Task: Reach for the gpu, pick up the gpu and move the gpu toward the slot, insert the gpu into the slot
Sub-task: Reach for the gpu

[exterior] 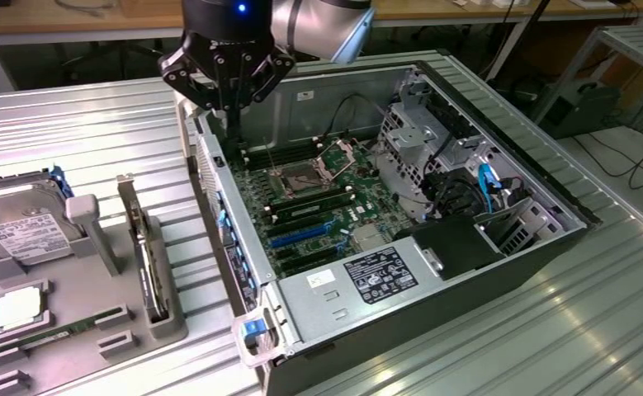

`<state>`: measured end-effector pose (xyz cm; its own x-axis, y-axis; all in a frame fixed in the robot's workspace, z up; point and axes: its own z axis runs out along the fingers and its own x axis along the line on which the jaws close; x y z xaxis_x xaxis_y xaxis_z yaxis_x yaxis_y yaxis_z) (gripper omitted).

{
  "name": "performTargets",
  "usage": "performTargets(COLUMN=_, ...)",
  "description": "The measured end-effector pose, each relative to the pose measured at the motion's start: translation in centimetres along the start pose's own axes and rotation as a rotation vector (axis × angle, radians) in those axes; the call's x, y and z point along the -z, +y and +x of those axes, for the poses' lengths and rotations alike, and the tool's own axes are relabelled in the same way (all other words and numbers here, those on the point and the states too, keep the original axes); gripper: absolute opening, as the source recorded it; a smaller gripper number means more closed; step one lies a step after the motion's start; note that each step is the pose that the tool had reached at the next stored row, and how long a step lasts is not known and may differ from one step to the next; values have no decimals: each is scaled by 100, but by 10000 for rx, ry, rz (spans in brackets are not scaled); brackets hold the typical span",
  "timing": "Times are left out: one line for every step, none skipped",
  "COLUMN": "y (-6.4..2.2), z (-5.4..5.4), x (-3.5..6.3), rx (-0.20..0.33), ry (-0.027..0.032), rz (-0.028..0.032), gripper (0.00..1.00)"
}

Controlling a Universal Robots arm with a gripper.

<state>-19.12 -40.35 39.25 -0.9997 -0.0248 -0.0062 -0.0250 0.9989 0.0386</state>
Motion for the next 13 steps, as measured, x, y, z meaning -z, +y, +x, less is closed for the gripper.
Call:
performTargets(y=0, z=5, x=0, rx=24, ry=1, rz=0, gripper=11)
performTargets(y=-1, z=8, x=0, rx=48, ry=2, rz=0, gripper=11)
performTargets(y=-1, z=12, x=0, rx=70, ry=3, rz=-1, gripper=11)
performTargets(y=-1, z=17, x=0, rx=93, ry=4, rz=-1, gripper=11)
performTargets(y=-2, z=23, x=0, rx=116, ry=4, rz=-1, gripper=11)
performTargets(y=-2, z=29, x=-1, rx=149, ry=5, rz=-2, gripper=11)
performTargets(y=-3, z=37, x=-1, rx=186, ry=7, rz=-1, gripper=11)
performTargets(y=-3, z=42, x=0, rx=210, ry=8, rz=-1, gripper=11)
performTargets(y=-4, z=47, x=-1, rx=232, ry=9, rz=-1, gripper=11)
performTargets(y=-4, z=52, x=0, rx=254, ry=10, rz=-1, gripper=11)
performTargets(y=-4, z=56, x=-1, rx=276, ry=11, rz=-2, gripper=11)
performTargets(y=-5, z=60, x=-1, rx=300, ry=12, rz=-2, gripper=11)
performTargets(y=-6, z=65, x=-1, rx=324, ry=13, rz=-2, gripper=11)
